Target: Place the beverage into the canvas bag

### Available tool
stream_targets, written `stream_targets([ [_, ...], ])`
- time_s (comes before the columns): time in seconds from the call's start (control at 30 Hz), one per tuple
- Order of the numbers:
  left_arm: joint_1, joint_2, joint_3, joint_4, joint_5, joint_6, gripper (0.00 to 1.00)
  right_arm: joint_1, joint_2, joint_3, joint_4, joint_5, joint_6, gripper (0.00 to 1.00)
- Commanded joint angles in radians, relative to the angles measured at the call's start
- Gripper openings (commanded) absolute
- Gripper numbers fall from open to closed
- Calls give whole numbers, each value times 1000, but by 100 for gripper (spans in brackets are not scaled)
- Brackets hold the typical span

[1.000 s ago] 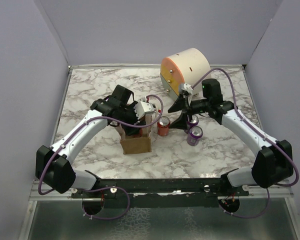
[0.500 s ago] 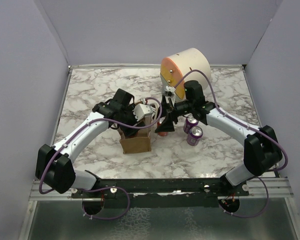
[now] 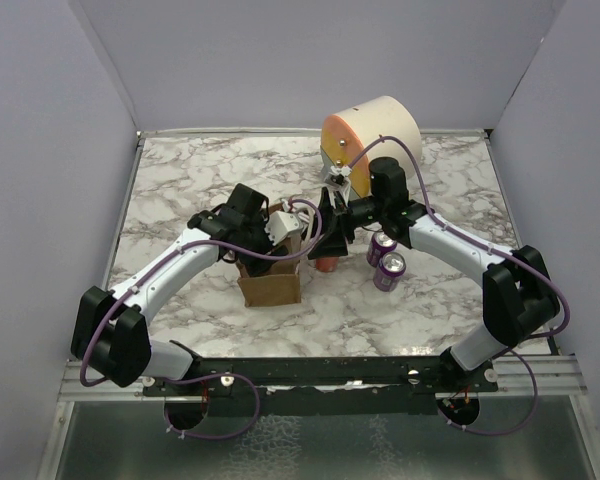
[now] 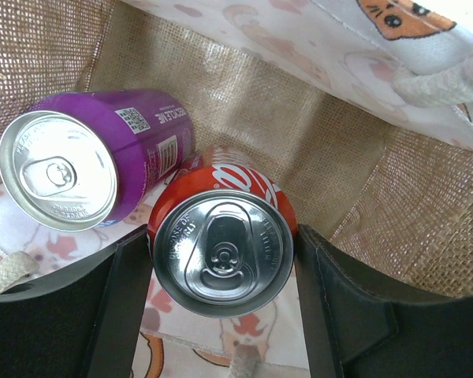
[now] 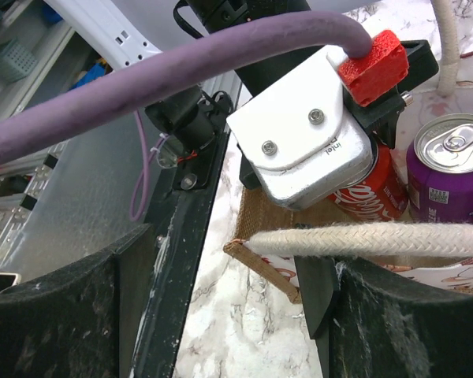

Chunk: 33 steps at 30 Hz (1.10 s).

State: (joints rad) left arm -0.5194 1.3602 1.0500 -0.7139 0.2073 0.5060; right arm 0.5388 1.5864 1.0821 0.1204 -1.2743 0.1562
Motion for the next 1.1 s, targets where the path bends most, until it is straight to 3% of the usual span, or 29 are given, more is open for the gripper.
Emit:
stream_targets([
  [0.0, -1, -12, 11, 77, -46, -1, 4, 6, 6, 39, -8, -33, -27, 70],
  [0.23, -1, -4, -12, 98, -61, 2, 15, 7, 7, 42, -53, -26, -78, 70],
  [0.57, 1, 32, 0, 96, -89, -45, 24, 11, 7, 41, -79, -22, -107, 70],
  [0.77, 1, 30, -7, 101, -123, -63, 47, 13, 7, 42, -83, -21, -110, 70],
  [1.07, 1, 24, -5, 91, -121, -77, 62, 15, 5, 43, -113, -12, -136, 69],
])
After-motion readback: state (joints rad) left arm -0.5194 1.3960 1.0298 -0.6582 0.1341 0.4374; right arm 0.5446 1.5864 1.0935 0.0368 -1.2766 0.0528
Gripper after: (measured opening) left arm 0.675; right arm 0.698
